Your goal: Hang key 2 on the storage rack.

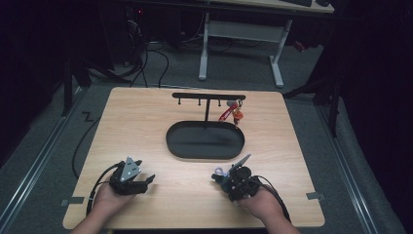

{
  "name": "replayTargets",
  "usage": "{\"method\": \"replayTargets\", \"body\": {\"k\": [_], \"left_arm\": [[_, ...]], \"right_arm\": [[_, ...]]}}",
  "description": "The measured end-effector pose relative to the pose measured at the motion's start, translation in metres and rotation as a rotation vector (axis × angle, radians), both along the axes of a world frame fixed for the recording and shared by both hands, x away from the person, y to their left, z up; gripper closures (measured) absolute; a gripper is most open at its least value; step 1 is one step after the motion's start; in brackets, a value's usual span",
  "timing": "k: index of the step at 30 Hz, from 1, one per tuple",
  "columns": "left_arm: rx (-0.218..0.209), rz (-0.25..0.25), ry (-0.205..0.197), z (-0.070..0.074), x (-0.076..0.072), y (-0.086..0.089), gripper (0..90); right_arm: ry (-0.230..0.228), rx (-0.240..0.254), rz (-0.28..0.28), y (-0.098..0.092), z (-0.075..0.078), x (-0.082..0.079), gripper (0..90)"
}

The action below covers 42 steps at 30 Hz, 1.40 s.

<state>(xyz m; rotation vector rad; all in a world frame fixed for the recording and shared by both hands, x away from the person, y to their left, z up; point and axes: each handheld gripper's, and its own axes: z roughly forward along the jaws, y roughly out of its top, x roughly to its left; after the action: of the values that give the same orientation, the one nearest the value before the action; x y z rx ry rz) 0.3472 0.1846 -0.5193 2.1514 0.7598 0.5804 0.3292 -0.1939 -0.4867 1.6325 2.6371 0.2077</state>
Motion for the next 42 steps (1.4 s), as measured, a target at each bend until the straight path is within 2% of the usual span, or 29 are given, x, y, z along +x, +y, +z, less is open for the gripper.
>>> {"method": "replayTargets", "body": {"k": [6,10,11,12,16,22,31,42], "left_arm": [[-0.001,-0.001,0.0,0.0,0.0,0.0,28.4],[-0.003,-0.002,0.001,0.0,0.0,-0.001,28.4],[-0.003,-0.002,0.0,0.0,0.0,-0.001,28.4],[-0.004,-0.002,0.0,0.0,0.0,-0.001,28.4],[-0.003,-0.004,0.004,-0.001,0.0,-0.001,28.4],[-0.003,-0.007,0.006,-0.001,0.0,-0.001,28.4],[-0.001,-0.01,0.012,-0.001,0.0,-0.001,28.4],[0.003,-0.007,0.017,-0.002,0.0,0.0,28.5]], "right_arm": [[-0.005,0.02,-0.016,-0.001,0.008,0.001,47.0],[-0.023,0.017,0.004,-0.002,0.016,0.002,47.1],[-0.017,0.019,-0.015,-0.002,0.02,0.002,47.1],[-0.024,0.022,-0.004,-0.003,0.022,0.003,47.1],[-0.026,0.032,-0.024,-0.004,0.031,0.006,47.1],[-0.037,0.035,-0.024,-0.007,0.042,0.012,47.1],[-0.052,0.059,-0.042,-0.01,0.063,0.028,47.1],[-0.072,0.052,-0.036,-0.009,0.097,0.053,47.1]]}}
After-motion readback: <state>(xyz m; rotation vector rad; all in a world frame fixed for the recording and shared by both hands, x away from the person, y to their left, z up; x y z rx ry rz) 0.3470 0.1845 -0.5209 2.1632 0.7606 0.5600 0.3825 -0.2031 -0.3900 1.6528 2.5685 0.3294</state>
